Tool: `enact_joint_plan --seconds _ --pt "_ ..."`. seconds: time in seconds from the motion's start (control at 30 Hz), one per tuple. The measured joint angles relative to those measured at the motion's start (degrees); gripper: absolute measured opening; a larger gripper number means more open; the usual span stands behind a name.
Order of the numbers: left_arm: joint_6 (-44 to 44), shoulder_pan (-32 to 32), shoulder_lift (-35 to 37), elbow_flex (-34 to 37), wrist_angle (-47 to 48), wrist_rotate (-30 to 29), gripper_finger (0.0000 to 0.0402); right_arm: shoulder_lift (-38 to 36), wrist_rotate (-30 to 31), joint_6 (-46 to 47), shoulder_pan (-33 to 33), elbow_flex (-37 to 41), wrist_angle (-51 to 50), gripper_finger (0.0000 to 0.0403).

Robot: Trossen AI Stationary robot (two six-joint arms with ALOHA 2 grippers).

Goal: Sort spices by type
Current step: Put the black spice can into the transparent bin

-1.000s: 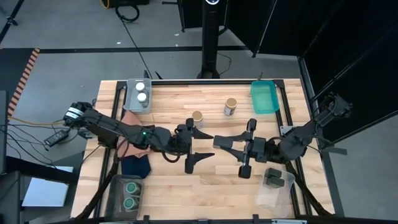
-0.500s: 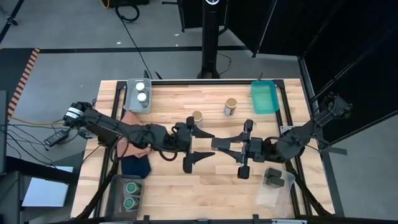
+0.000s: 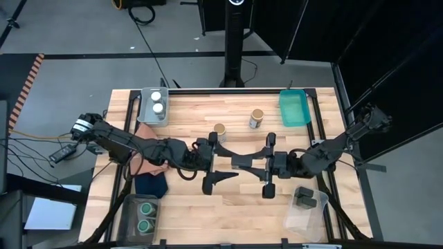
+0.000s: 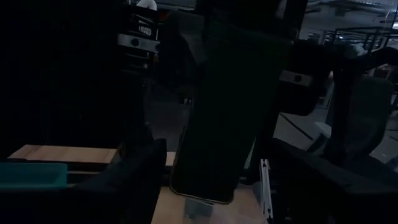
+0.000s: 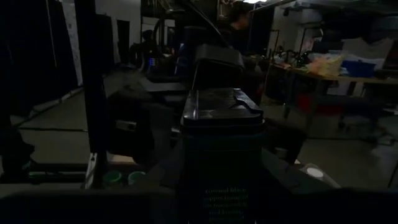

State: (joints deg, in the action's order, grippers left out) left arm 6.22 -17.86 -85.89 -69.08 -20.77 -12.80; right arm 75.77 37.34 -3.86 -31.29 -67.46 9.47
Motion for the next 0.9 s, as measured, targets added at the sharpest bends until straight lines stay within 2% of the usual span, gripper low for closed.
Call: enact_joint_plan --seconds 0.17,0.63,0.9 --pt "0.0 0.4 0.0 0.0 1.1 -0.3 0.0265 0.0 -0.4 0.5 0.2 0.0 0.6 0.0125" --pt "-1.8 1.0 0.0 0.0 2.1 -0.4 0.0171 0.0 -0.6 0.7 0.5 0.0 0.5 0.0126" --pt "-1.7 1.0 0.0 0.0 2.7 -0.9 0.0148 0.0 -0.8 -0.8 0.8 0.0 -0.2 0.0168"
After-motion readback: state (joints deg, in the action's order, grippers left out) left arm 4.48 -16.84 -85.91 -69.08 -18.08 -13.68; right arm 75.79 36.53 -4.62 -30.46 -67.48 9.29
